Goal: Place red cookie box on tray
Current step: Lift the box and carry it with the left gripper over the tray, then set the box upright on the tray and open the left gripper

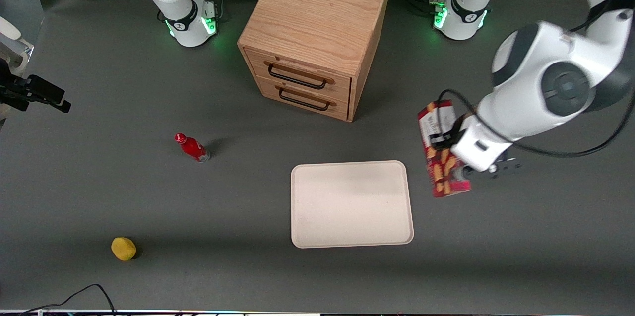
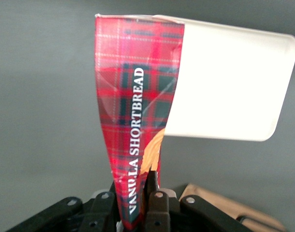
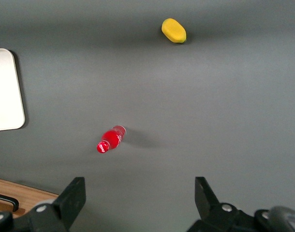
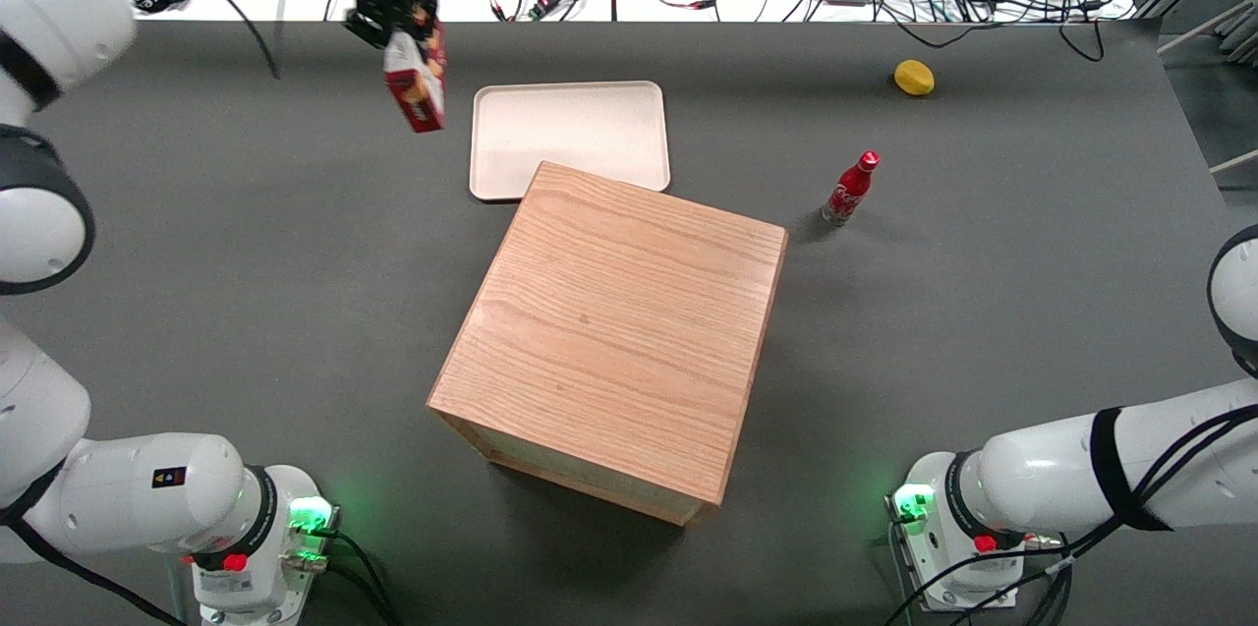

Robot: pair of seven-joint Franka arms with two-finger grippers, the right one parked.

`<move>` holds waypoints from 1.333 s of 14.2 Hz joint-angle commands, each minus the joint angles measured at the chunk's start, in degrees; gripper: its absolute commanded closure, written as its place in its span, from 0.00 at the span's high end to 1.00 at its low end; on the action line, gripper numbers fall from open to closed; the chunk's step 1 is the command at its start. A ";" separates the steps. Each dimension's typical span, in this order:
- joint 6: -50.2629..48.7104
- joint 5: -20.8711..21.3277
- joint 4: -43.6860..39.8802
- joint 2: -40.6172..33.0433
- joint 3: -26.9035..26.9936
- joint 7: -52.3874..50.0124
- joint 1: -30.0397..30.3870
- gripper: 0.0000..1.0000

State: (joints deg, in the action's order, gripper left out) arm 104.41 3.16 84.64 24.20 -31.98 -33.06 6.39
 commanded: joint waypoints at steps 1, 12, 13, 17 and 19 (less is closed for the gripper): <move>9.89 4.99 1.13 8.64 -0.45 -3.40 -1.81 0.00; 11.49 20.23 6.17 9.57 -1.32 -9.57 -0.77 1.00; 5.95 19.01 5.29 6.76 -1.85 -8.69 0.19 1.00; -16.99 6.27 -1.74 -6.24 4.53 13.58 2.75 1.00; -23.09 1.79 -0.80 -13.36 12.34 25.18 2.84 1.00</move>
State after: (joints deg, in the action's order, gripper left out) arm 85.40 9.19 81.89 16.98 -26.03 -18.04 8.98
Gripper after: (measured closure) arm 0.000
